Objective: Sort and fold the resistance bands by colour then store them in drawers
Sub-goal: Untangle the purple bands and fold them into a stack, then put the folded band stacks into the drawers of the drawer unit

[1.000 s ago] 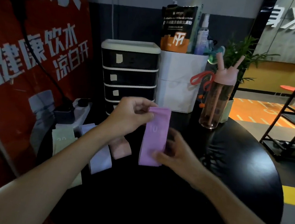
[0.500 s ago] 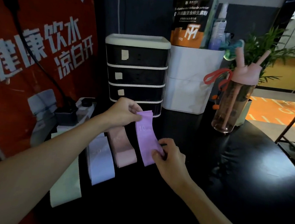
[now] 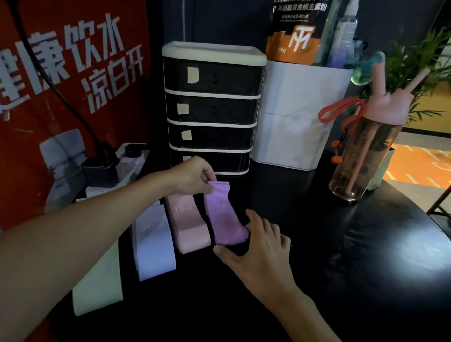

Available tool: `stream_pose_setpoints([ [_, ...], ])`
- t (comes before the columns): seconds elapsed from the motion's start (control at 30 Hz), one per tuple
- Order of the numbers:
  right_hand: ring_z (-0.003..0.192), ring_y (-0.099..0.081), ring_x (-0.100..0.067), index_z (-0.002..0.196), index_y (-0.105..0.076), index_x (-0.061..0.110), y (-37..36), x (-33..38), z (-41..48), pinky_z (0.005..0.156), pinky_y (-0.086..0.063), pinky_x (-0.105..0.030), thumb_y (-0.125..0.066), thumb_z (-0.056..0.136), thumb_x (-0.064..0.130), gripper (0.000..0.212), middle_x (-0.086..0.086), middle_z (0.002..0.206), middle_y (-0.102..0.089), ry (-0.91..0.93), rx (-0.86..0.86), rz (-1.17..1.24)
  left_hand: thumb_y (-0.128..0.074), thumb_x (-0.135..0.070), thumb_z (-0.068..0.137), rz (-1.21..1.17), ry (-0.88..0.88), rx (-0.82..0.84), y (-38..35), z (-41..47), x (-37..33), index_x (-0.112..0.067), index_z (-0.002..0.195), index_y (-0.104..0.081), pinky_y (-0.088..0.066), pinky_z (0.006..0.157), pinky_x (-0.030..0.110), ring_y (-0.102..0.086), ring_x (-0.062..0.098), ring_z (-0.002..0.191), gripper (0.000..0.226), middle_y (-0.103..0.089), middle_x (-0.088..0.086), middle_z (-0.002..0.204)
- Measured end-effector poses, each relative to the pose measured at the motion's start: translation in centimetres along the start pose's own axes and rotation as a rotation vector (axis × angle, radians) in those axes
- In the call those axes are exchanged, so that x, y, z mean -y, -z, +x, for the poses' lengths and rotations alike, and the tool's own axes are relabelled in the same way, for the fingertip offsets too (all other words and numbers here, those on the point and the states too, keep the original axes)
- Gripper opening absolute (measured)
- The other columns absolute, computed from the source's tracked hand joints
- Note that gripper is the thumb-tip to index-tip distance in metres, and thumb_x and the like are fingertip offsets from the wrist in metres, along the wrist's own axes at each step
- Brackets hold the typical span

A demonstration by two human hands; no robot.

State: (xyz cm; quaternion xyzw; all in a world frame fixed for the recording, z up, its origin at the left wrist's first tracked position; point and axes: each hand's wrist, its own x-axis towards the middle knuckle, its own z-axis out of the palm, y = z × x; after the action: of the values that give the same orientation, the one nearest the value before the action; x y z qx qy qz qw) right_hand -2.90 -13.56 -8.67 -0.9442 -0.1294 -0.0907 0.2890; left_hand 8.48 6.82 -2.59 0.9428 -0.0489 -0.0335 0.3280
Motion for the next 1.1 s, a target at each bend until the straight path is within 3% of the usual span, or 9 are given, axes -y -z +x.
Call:
stream_pose_setpoints([
  [0.2,0.122,-0.041,-0.011,0.15,-0.024,0.024,-0.1,0.0,-0.1,0.104,-0.025,-0.03,-0.062,0.081,0.06,0.086,0.01,0.134,-0.047,0.033,-0.037,0.025,-0.078,-0.012,0.084,0.074,0.0,0.062,-0.3,0.3,0.4,-0.008,0.102,-0.069,-0.056,0.082,0.037,-0.069,0.022,0.086,0.02,-0.073,0.011,0.094],
  [0.33,0.12,-0.042,-0.009,0.148,-0.024,0.024,0.0,0.0,-0.1,0.106,-0.025,-0.03,-0.064,0.079,0.061,0.088,0.011,0.128,-0.046,0.017,-0.047,0.086,-0.08,-0.012,0.083,0.061,-0.011,0.07,-0.4,0.5,0.5,-0.008,0.103,-0.07,-0.057,0.085,0.036,-0.07,0.024,0.092,0.023,-0.073,0.01,0.095],
  [0.6,0.11,-0.045,-0.007,0.139,-0.034,0.03,0.0,-0.1,0.0,0.1,-0.026,-0.028,-0.065,0.082,0.055,0.07,0.015,0.115,-0.049,0.042,-0.026,0.119,-0.08,-0.011,0.082,0.06,-0.02,0.076,-0.3,0.6,0.6,-0.008,0.104,-0.071,-0.057,0.089,0.035,-0.07,0.022,0.094,0.024,-0.073,0.009,0.097],
  [0.73,0.11,-0.046,-0.006,0.135,-0.039,0.032,-0.1,-0.4,0.1,0.096,-0.026,-0.027,-0.067,0.081,0.054,0.064,0.016,0.116,-0.052,0.028,-0.02,0.143,-0.08,-0.014,0.082,0.076,-0.023,0.065,-0.3,0.6,0.9,-0.012,0.103,-0.071,-0.055,0.085,0.032,-0.066,0.016,0.088,0.023,-0.071,0.004,0.095],
  [0.97,0.106,-0.045,-0.003,0.126,-0.048,0.032,0.0,-0.5,0.1,0.093,-0.025,-0.025,-0.069,0.079,0.055,0.056,0.018,0.111,-0.048,0.002,-0.061,0.18,-0.082,-0.024,0.081,0.085,-0.042,0.032,0.4,0.1,0.9,-0.016,0.108,-0.068,-0.056,0.093,0.034,-0.066,0.015,0.097,0.031,-0.068,0.0,0.104],
  [1.1,0.108,-0.049,-0.006,0.123,-0.051,0.031,0.6,-0.5,0.9,0.101,-0.032,-0.03,-0.071,0.079,0.05,0.051,0.017,0.112,-0.049,-0.011,-0.034,0.176,-0.081,-0.026,0.081,0.069,-0.093,-0.027,1.4,-0.6,0.7,-0.018,0.104,-0.068,-0.055,0.092,0.033,-0.065,0.013,0.096,0.027,-0.068,-0.002,0.101],
])
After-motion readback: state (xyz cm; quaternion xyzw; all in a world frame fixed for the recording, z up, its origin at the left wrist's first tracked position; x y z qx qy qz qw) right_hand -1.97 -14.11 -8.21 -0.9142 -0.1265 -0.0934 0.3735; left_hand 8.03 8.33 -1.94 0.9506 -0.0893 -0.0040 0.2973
